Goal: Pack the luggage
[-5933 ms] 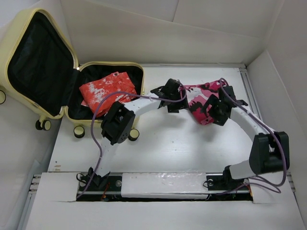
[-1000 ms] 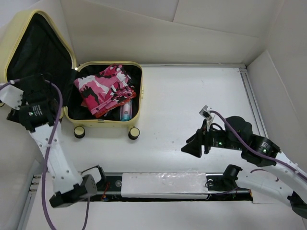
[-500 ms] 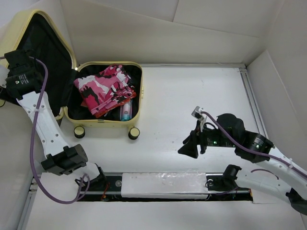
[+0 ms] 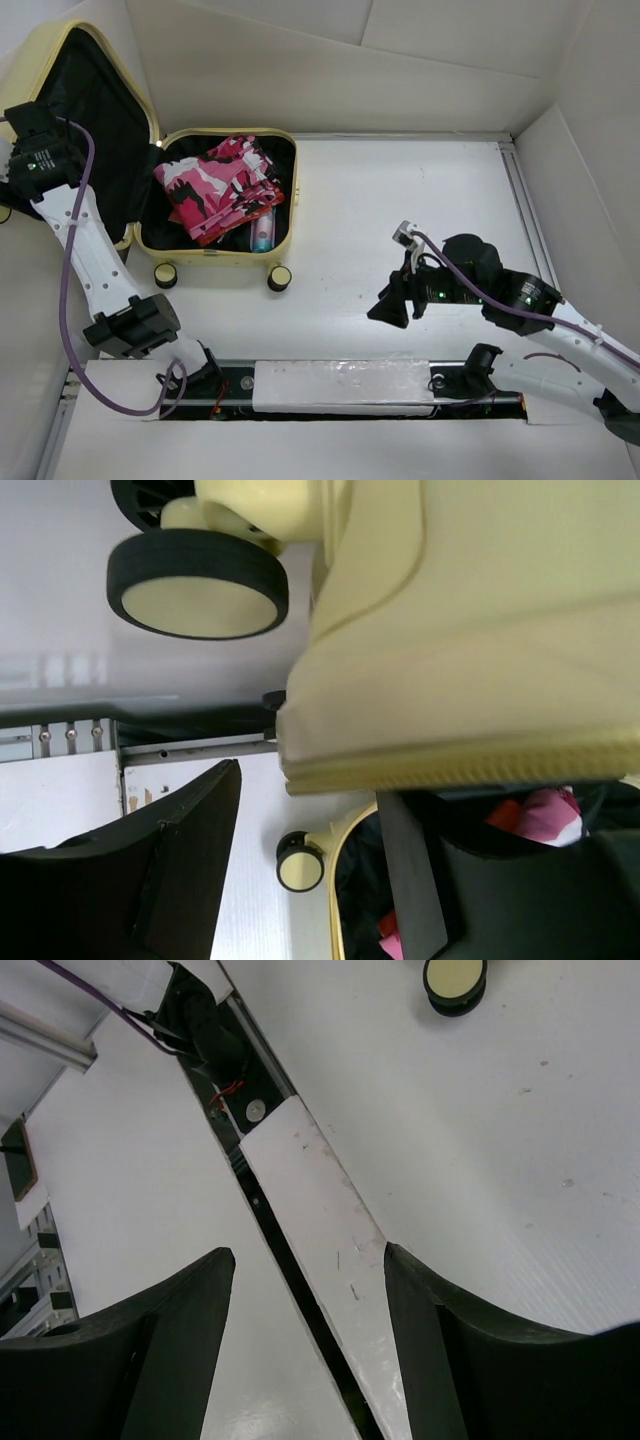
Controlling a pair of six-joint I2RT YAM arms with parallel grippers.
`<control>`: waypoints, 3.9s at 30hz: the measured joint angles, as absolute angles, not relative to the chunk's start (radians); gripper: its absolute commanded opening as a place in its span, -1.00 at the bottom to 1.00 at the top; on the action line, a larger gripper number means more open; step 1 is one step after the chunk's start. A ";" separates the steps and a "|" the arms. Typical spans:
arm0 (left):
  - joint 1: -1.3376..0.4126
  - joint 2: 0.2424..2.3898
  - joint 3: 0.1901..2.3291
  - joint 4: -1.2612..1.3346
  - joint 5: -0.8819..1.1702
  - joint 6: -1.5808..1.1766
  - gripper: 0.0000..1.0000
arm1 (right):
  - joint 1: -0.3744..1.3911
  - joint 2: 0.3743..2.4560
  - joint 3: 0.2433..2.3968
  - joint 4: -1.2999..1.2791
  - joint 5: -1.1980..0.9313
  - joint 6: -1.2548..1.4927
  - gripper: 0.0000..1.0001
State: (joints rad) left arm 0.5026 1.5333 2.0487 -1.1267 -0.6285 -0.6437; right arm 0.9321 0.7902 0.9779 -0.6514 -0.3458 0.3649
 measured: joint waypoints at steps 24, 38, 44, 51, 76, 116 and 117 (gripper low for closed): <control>0.165 1.226 1.615 -0.969 -0.756 -0.679 -1.00 | 0.932 0.813 0.989 -0.680 -0.289 0.366 0.35; 0.120 0.780 1.312 -0.915 -0.014 -0.433 0.24 | 0.932 0.989 0.984 -0.569 -0.376 0.453 0.39; 0.120 0.812 1.384 -0.848 0.292 -0.419 0.30 | 0.932 1.004 0.988 -0.564 -0.369 0.480 0.36; 0.120 0.950 1.566 -0.743 0.280 -0.484 0.21 | 0.932 0.941 1.036 -0.587 -0.290 0.496 -0.69; 0.517 2.054 2.188 -0.828 0.056 -0.641 0.78 | 0.836 1.306 1.395 -0.545 -0.196 0.496 0.60; -0.493 1.302 0.929 -0.371 0.111 -0.842 -1.00 | 0.128 1.794 1.657 -0.400 -0.005 0.600 -0.10; -0.508 1.265 0.930 -0.389 0.118 -0.858 -0.88 | 0.123 1.797 1.659 -0.400 -0.006 0.602 -0.12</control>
State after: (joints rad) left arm -0.5079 1.2648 0.9298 -0.3893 0.1184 -0.8577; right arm 0.1230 1.7966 1.6592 -0.4004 -0.0059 0.6022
